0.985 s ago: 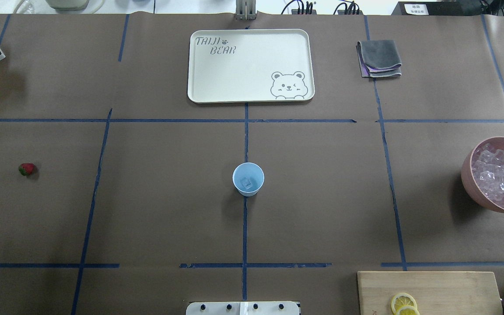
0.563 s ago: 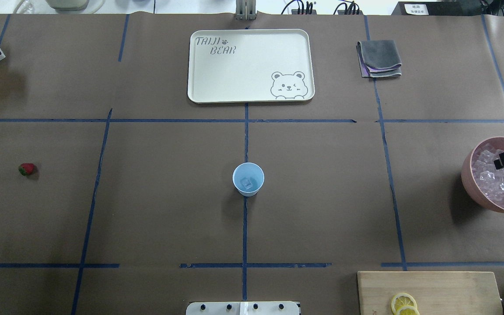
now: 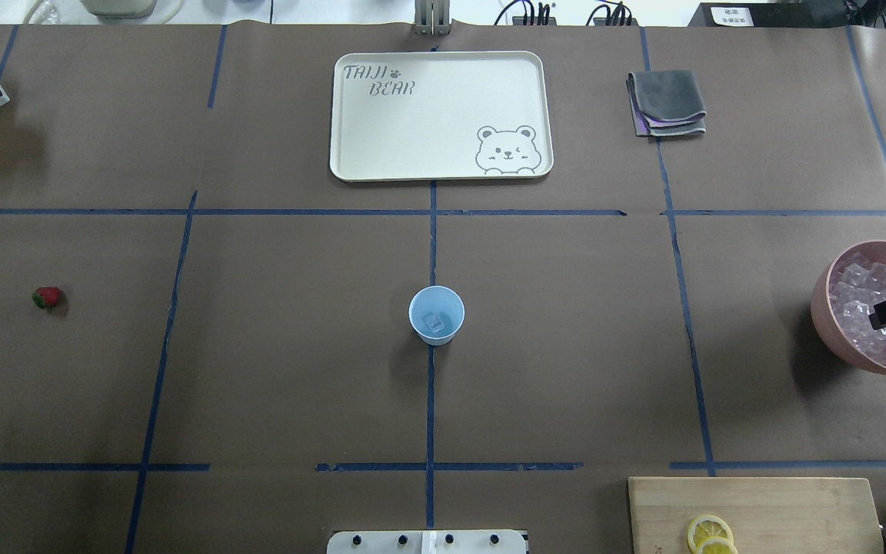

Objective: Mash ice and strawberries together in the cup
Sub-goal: 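Lower the right gripper into the pink bowl and grasp another ice cube, then carry the second ice cube with the right gripper over the cup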

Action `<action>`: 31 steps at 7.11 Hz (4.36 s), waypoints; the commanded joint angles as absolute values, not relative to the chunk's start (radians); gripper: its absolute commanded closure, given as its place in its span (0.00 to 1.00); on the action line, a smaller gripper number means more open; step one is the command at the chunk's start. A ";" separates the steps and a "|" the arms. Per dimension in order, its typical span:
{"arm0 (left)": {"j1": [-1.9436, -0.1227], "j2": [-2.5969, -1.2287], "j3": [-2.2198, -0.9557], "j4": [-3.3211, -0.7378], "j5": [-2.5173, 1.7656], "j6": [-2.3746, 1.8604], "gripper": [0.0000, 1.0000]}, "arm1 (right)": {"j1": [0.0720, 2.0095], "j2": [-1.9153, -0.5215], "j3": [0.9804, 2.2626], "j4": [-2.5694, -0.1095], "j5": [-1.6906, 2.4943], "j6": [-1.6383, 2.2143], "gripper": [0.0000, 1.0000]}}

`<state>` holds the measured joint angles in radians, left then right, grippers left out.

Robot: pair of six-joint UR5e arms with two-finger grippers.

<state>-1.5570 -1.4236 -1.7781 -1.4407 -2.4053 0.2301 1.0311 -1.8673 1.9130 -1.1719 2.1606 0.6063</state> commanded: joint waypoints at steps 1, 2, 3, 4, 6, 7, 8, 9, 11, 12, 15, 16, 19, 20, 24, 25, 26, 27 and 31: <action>-1.557 -1.424 -1.779 -1.442 -2.405 0.230 0.00 | 1.003 -1.868 1.893 -1.172 2.157 0.603 0.18; -1.557 -1.424 -1.779 -1.442 -2.405 0.230 0.00 | 1.000 -1.868 1.891 -1.172 2.157 0.597 0.22; -1.557 -1.424 -1.779 -1.442 -2.405 0.230 0.00 | 1.000 -1.871 1.891 -1.172 2.158 0.594 0.37; -1.555 -1.424 -1.779 -1.442 -2.405 0.230 0.00 | 1.000 -1.873 1.893 -1.173 2.158 0.589 0.60; -1.557 -1.424 -1.779 -1.442 -2.405 0.230 0.00 | 1.002 -1.878 1.896 -1.173 2.161 0.586 0.92; -1.557 -1.424 -1.781 -1.442 -2.405 0.230 0.00 | 1.005 -1.879 1.902 -1.173 2.161 0.584 0.97; -1.557 -1.424 -1.781 -1.442 -2.405 0.230 0.00 | 1.015 -1.878 1.922 -1.178 2.169 0.584 0.97; -1.557 -1.424 -1.781 -1.442 -2.405 0.230 0.00 | 1.053 -1.875 1.954 -1.190 2.193 0.584 0.96; -1.555 -1.424 -1.789 -1.440 -2.405 0.230 0.00 | 1.117 -1.838 2.029 -1.274 2.229 0.586 0.92; -1.555 -1.424 -1.789 -1.442 -2.405 0.230 0.00 | 1.118 -1.823 2.031 -1.273 2.205 0.587 0.98; -1.555 -1.424 -1.795 -1.442 -2.405 0.230 0.00 | 1.106 -1.636 2.031 -1.410 2.210 0.586 1.00; -1.555 -1.424 -1.796 -1.442 -2.405 0.230 0.00 | 1.092 -1.515 2.033 -1.537 2.209 0.591 1.00; -1.554 -1.424 -1.802 -1.440 -2.405 0.230 0.00 | 0.978 -1.214 2.016 -1.814 2.198 0.650 1.00; -1.554 -1.425 -1.805 -1.440 -2.405 0.229 0.00 | 0.942 -1.125 2.007 -1.874 2.172 0.702 1.00; -1.554 -1.425 -1.805 -1.440 -2.405 0.229 0.00 | 0.780 -0.919 1.924 -1.882 2.073 0.967 1.00; -1.554 -1.425 -1.805 -1.440 -2.405 0.229 0.00 | 0.763 -0.898 1.913 -1.884 2.066 0.989 1.00; -1.554 -1.427 -1.805 -1.440 -2.405 0.229 0.00 | 0.756 -0.891 1.913 -1.884 2.063 0.989 1.00; -1.554 -1.428 -1.807 -1.440 -2.405 0.229 0.00 | 0.740 -0.878 1.910 -1.884 2.056 1.014 1.00; -1.554 -1.428 -1.805 -1.440 -2.405 0.229 0.00 | 0.713 -0.828 1.858 -1.884 2.020 1.043 1.00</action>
<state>-1.5539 -1.4281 -1.8055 -1.4404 -2.4053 0.2286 0.7167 -0.8318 1.8618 -1.8837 2.0233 1.0409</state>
